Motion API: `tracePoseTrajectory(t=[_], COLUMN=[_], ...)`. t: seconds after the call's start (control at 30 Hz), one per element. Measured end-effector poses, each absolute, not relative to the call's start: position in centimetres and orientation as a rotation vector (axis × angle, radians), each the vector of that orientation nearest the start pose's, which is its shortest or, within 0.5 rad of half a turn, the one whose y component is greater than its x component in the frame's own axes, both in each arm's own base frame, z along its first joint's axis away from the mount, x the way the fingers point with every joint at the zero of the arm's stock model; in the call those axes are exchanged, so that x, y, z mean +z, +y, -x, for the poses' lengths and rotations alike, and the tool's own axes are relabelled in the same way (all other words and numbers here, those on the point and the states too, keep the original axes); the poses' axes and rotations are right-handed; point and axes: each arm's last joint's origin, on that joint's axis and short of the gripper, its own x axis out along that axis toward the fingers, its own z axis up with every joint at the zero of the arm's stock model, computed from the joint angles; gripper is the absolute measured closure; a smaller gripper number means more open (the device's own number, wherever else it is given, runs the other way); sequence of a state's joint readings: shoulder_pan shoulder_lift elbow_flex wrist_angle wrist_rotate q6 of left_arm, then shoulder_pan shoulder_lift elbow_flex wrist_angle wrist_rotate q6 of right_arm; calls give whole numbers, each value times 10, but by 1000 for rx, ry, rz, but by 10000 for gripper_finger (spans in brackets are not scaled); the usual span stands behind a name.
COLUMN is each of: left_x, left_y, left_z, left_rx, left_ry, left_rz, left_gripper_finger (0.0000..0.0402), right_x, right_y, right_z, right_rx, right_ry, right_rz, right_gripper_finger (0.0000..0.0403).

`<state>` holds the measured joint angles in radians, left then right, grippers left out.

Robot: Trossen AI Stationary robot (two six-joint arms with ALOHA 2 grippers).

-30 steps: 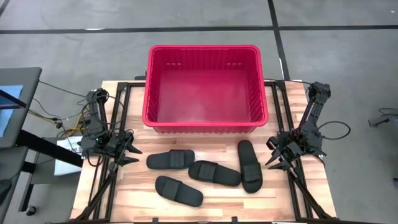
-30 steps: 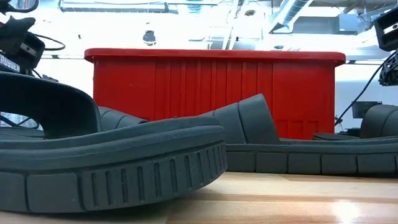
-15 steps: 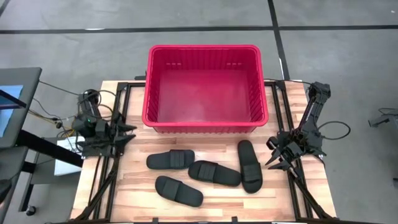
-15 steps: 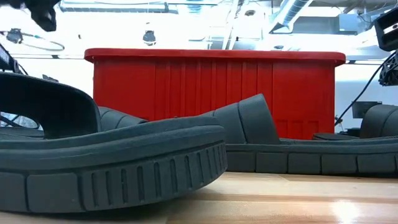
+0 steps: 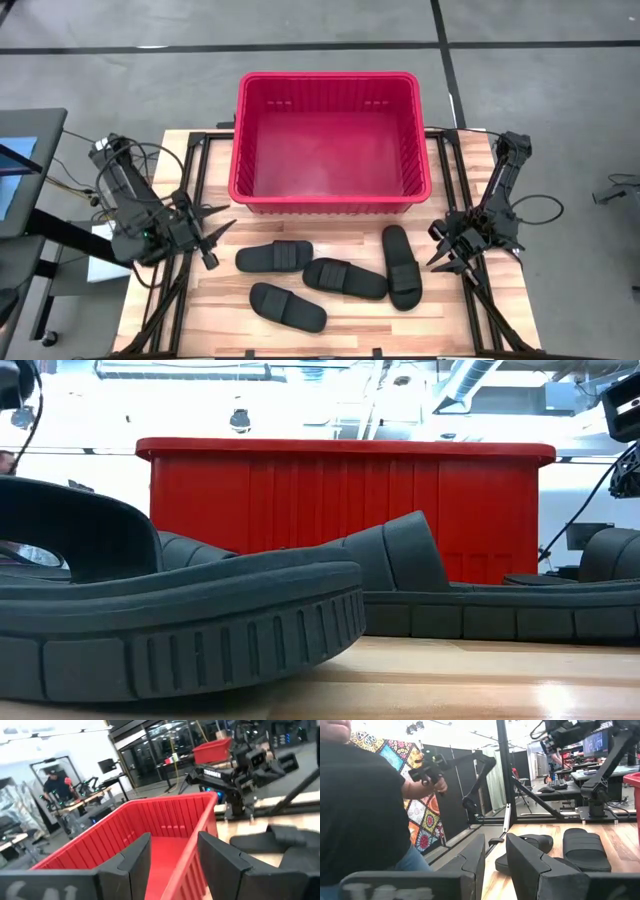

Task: Pick and place slides into bin
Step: Put the black slide into the red bin

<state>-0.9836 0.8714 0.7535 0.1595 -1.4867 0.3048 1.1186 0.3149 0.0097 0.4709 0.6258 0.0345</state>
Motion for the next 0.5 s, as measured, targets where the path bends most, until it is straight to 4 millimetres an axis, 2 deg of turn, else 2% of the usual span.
tracePoseTrajectory(t=[0.2,0.33,0.4,0.5], left_x=[353,362,364,360], left_y=[-142,-140,-134,-120], left_z=[-129,-134,-139,-148], left_rx=[499,402,331,250], left_ry=[54,81,158,406], left_rz=[-192,-139,-98,16], left_gripper_finger=[248,248,249,254], right_x=[184,184,184,184], right_y=[92,92,92,92], right_z=[-64,-64,-64,-64], right_rx=[493,494,494,494], right_ry=[-99,-99,-99,-99], right_rz=[-162,-162,-162,-162], right_gripper_finger=[333,333,333,333])
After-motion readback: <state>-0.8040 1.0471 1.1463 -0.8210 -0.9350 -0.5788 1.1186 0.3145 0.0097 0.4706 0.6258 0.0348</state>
